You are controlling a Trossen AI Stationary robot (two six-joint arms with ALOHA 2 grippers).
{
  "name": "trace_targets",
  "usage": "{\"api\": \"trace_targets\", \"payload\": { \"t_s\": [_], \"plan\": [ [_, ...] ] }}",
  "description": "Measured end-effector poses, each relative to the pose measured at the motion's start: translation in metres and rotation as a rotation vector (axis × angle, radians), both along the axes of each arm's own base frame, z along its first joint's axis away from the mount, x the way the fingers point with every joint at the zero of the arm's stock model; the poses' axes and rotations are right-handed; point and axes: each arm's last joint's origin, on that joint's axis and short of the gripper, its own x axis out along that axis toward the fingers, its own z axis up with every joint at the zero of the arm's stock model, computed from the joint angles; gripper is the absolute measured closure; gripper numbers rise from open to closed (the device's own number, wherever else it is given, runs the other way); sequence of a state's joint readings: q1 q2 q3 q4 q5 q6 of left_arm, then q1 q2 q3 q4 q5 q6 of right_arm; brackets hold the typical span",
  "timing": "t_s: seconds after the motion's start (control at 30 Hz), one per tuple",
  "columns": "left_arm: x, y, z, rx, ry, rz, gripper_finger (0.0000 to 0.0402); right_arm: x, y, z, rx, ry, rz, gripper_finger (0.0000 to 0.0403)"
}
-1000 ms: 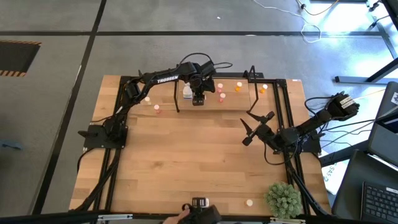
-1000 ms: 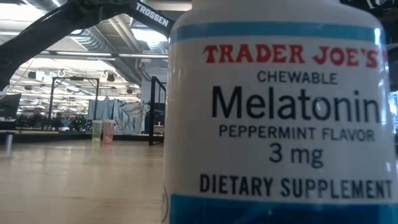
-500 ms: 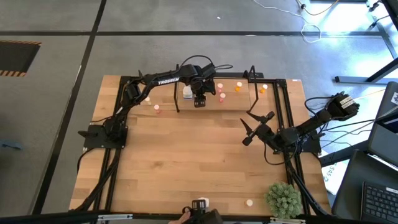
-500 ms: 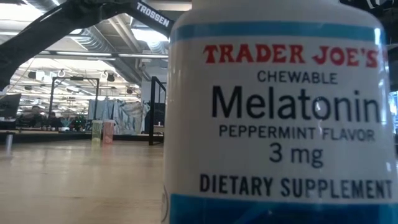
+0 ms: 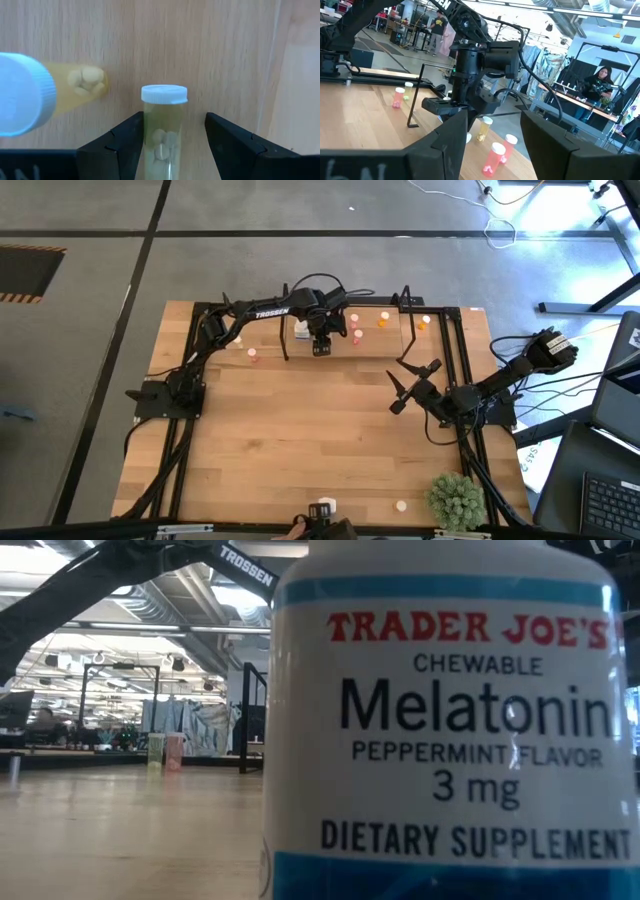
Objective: Pick and place medicine bottles onto shelf by color
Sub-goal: Put the bottom yellow pill bottle on the shelf aligned with the other yellow pill bottle
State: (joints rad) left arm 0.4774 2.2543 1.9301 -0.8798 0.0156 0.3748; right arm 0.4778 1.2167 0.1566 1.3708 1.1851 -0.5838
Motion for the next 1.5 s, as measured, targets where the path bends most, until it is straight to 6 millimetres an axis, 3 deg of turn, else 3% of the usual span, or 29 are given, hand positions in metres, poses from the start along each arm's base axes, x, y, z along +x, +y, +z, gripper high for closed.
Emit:
{"api": "trace_targets", "payload": {
  "t_s": [0.27,0.73,1.0,1.13,1.5],
  "plan": [
    [0.001,0.000,0.000,0.000,-0.015,-0.004,0.0205,0.000,0.000,0.000,0.000,0.000,0.000,0.0214],
    [0.005,-0.004,0.001,0.006,-0.033,-0.011,0.0312,0.000,0.000,0.000,0.000,0.000,0.000,0.0214],
    [0.007,-0.008,0.001,0.002,-0.030,-0.017,0.0322,0.000,0.000,0.000,0.000,0.000,0.000,0.0214],
    [0.005,-0.014,0.012,0.001,-0.043,-0.025,0.0322,0.000,0.000,0.000,0.000,0.000,0.000,0.0214],
    [0.003,-0.041,0.067,-0.016,-0.211,-0.040,0.0322,0.000,0.000,-0.001,-0.005,0.009,0.000,0.0214]
  ]
}}
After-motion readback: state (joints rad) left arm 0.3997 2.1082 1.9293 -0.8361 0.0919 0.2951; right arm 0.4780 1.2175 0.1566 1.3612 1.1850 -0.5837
